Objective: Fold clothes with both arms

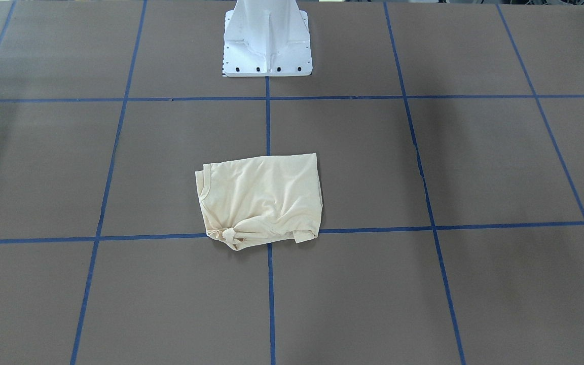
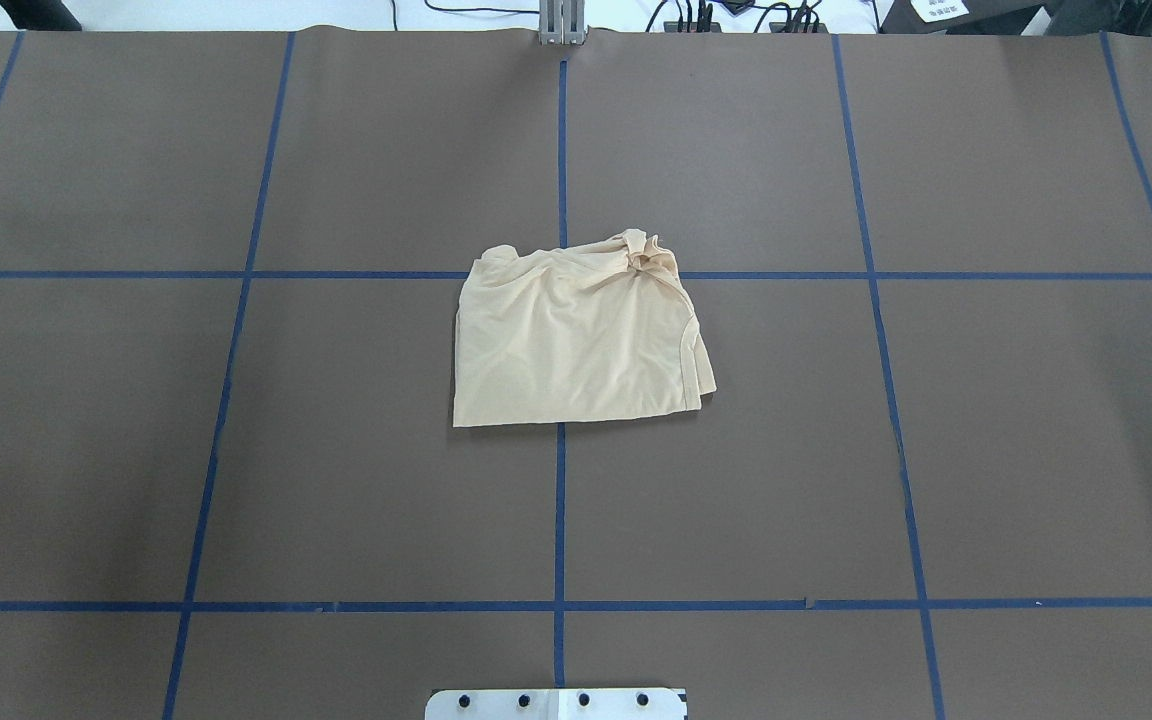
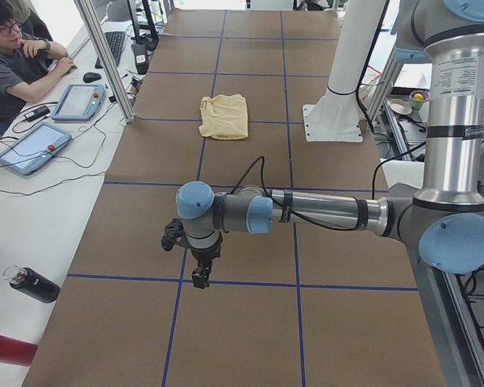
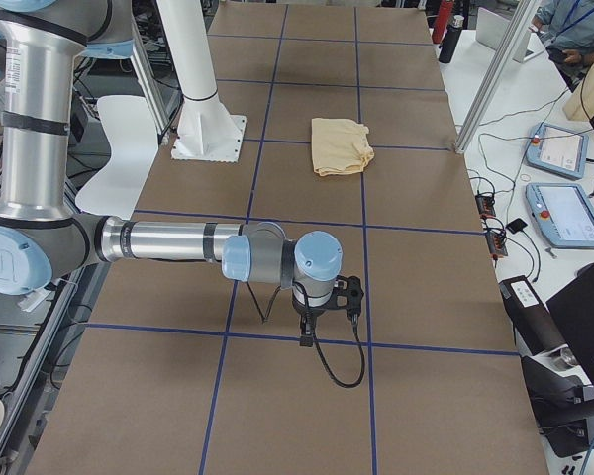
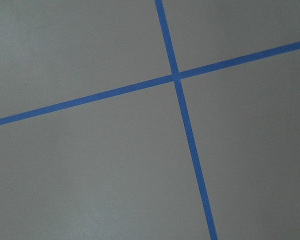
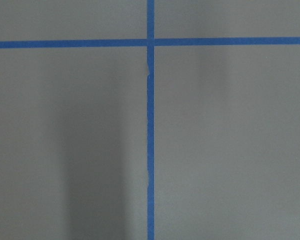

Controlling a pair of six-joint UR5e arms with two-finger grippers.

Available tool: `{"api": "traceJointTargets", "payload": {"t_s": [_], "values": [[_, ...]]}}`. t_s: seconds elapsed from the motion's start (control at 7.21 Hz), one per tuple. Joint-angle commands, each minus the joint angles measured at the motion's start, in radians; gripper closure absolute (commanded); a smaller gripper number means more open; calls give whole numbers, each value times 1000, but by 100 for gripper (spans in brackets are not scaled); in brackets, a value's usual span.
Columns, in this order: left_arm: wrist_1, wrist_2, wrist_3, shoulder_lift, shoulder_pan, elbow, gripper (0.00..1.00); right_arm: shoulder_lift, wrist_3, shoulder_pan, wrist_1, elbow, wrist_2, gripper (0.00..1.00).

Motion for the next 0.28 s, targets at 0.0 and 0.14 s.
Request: {"api": "traceJointTargets", "payload": {"t_s": [0.0,0.14], "values": [[0,0,0,0,0,0,0,-1,1,0,0,1,2,0],[0,1,0,2,0,0,0,-1,1,0,0,1,4,0]]}}
